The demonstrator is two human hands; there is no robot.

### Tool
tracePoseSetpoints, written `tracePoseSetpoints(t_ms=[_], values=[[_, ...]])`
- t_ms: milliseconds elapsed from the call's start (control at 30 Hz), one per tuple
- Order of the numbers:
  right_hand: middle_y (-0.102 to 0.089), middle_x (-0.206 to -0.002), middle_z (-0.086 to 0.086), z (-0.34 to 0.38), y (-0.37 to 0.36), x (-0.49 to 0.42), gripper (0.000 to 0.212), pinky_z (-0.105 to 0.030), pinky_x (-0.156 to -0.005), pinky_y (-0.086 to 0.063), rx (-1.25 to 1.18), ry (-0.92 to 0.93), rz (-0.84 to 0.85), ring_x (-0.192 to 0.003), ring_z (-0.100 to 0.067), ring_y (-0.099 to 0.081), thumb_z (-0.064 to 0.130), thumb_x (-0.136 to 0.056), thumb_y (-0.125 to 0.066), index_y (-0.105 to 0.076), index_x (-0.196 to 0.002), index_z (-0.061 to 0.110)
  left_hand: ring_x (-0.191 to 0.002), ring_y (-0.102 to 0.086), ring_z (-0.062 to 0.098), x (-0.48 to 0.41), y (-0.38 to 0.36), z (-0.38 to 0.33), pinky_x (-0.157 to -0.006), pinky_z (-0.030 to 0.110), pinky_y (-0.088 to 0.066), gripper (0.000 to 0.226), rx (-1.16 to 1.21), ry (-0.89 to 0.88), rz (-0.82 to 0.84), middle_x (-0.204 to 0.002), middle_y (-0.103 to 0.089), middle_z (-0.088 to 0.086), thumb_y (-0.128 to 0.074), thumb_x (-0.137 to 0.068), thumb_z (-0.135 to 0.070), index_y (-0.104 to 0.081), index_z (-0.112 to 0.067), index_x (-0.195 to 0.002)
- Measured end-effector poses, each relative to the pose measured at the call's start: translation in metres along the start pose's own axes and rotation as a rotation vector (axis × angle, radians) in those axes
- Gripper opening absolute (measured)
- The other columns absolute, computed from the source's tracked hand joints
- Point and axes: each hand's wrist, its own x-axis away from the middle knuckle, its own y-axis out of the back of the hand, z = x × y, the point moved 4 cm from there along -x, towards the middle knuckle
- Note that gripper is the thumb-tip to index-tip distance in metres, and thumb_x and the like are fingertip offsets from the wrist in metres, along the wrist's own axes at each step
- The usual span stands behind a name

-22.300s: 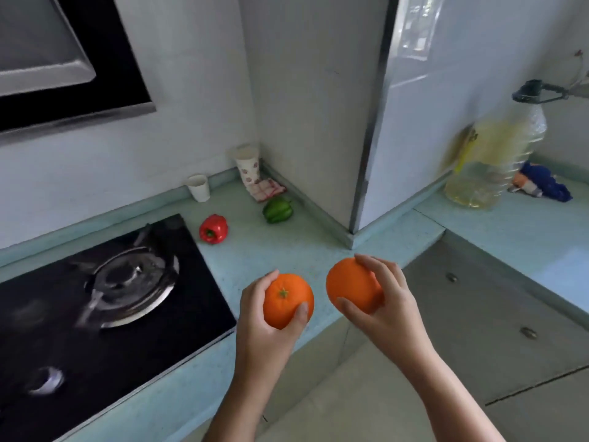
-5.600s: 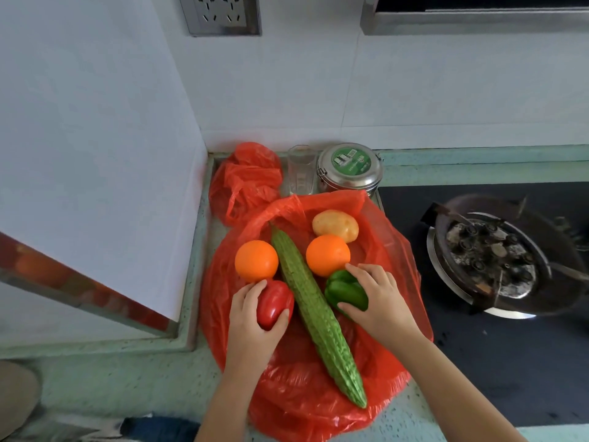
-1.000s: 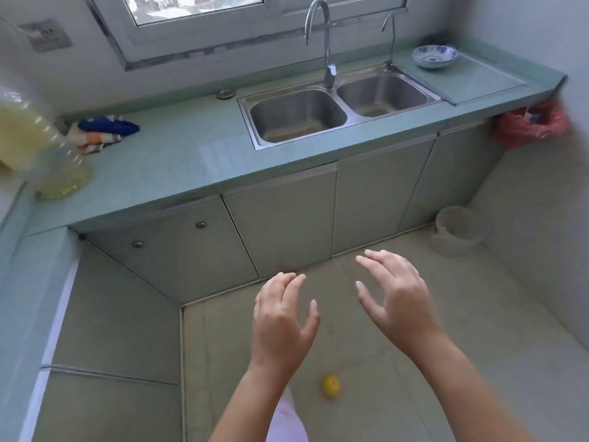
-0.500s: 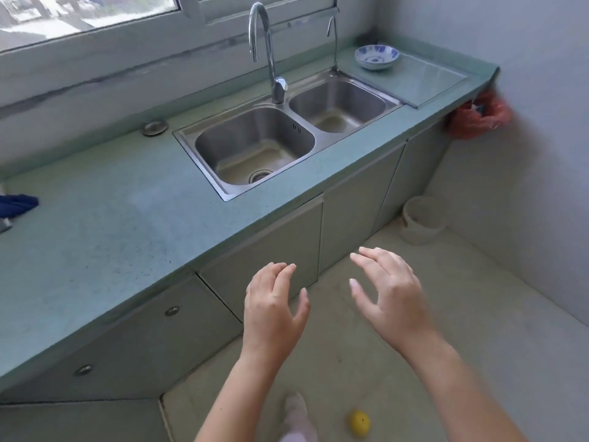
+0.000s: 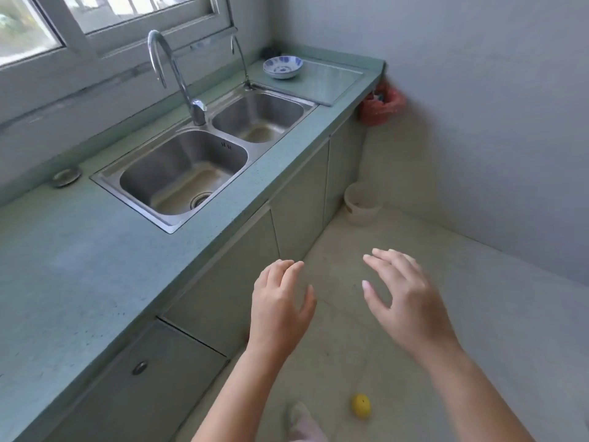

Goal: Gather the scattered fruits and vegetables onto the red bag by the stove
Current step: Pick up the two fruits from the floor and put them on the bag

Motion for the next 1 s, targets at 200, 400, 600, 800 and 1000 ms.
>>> tracePoseSetpoints(t_ms=[200, 400, 600, 800, 1000], values=[[-0.065, -0.108, -0.013, -0.014, 0.032, 0.046, 0.041, -0.035, -0.091, -0.036, 0.066, -0.135, -0.077, -0.102, -0.032, -0.057, 0.031, -0.081, -0.044, -0.065, -0.106, 0.006, -0.107, -0.054, 0.028, 0.023, 0.004, -0.029, -0.09, 0.037, -0.043, 0.04, 0.013, -0.123, 0.051, -0.108, -0.062, 0.007, -0.047, -0.081, -0.031, -0.062, -0.006, -0.109], [-0.065, -0.107, -0.014, -0.016, 0.036, 0.087, 0.04, -0.034, -0.091, -0.035, 0.085, -0.179, -0.111, -0.1, -0.034, -0.06, 0.03, -0.081, -0.044, -0.065, -0.105, 0.005, -0.107, -0.052, 0.026, 0.058, 0.005, -0.03, -0.088, 0.038, -0.046, 0.039, -0.018, -0.199, 0.094, -0.107, -0.063, 0.006, -0.047, -0.08, -0.031, -0.064, -0.008, -0.107], [-0.065, -0.106, -0.012, -0.021, 0.024, 0.107, 0.041, -0.035, -0.09, -0.037, 0.108, -0.219, -0.099, -0.1, -0.033, -0.059, 0.031, -0.081, -0.044, -0.066, -0.105, 0.006, -0.107, -0.053, 0.029, 0.065, -0.002, -0.019, -0.088, 0.042, -0.047, 0.04, -0.034, -0.252, 0.129, -0.107, -0.063, 0.008, -0.047, -0.079, -0.029, -0.063, -0.006, -0.107], [-0.065, -0.106, -0.012, -0.048, -0.022, 0.105, 0.04, -0.037, -0.088, -0.041, 0.132, -0.254, -0.088, -0.1, -0.033, -0.059, 0.03, -0.082, -0.044, -0.066, -0.104, 0.005, -0.108, -0.051, 0.028, 0.05, -0.051, 0.016, -0.088, 0.043, -0.047, 0.038, -0.025, -0.295, 0.156, -0.107, -0.063, 0.009, -0.047, -0.08, -0.028, -0.063, -0.005, -0.106], [-0.065, -0.106, -0.013, -0.087, -0.103, 0.103, 0.04, -0.037, -0.089, -0.038, 0.142, -0.304, -0.063, -0.101, -0.033, -0.06, 0.03, -0.081, -0.045, -0.065, -0.105, 0.005, -0.112, -0.048, 0.028, 0.031, -0.124, 0.067, -0.092, 0.042, -0.041, 0.038, -0.014, -0.335, 0.172, -0.109, -0.062, 0.01, -0.046, -0.081, -0.026, -0.06, -0.005, -0.108]])
